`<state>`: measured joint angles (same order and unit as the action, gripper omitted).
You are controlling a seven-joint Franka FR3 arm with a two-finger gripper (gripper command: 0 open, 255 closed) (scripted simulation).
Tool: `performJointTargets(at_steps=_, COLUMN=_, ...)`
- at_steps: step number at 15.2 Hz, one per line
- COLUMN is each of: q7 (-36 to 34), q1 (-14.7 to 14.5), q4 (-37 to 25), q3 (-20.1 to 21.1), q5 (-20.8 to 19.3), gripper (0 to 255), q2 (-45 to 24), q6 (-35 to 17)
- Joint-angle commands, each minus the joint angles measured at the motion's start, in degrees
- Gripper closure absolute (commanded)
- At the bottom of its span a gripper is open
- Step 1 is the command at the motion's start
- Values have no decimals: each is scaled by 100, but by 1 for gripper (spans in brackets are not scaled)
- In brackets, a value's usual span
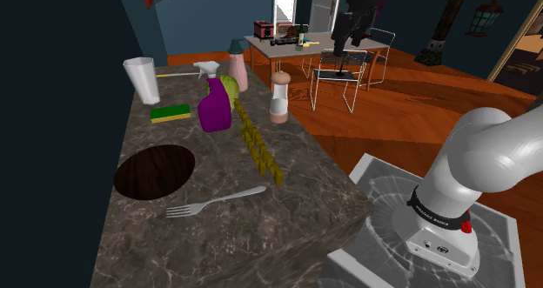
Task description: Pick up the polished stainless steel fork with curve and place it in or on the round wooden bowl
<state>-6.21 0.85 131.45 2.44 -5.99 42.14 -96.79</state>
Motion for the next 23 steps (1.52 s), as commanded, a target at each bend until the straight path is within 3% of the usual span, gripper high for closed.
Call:
performJointTargets(at_steps=1, q7=0, q1=0, q4=0, q3=0, q5=0, gripper=0, q2=0, q6=0)
performJointTargets(at_steps=12, q7=231, q1=-660, q4=-41, q3=522, q5=387, gripper=0, q2=-1397, q6=-1246)
performJointTargets(at_steps=23, q7=463, q1=-1227, q4=-518, q3=1123, q5=543, gripper=0, q2=-2954, q6=-2236)
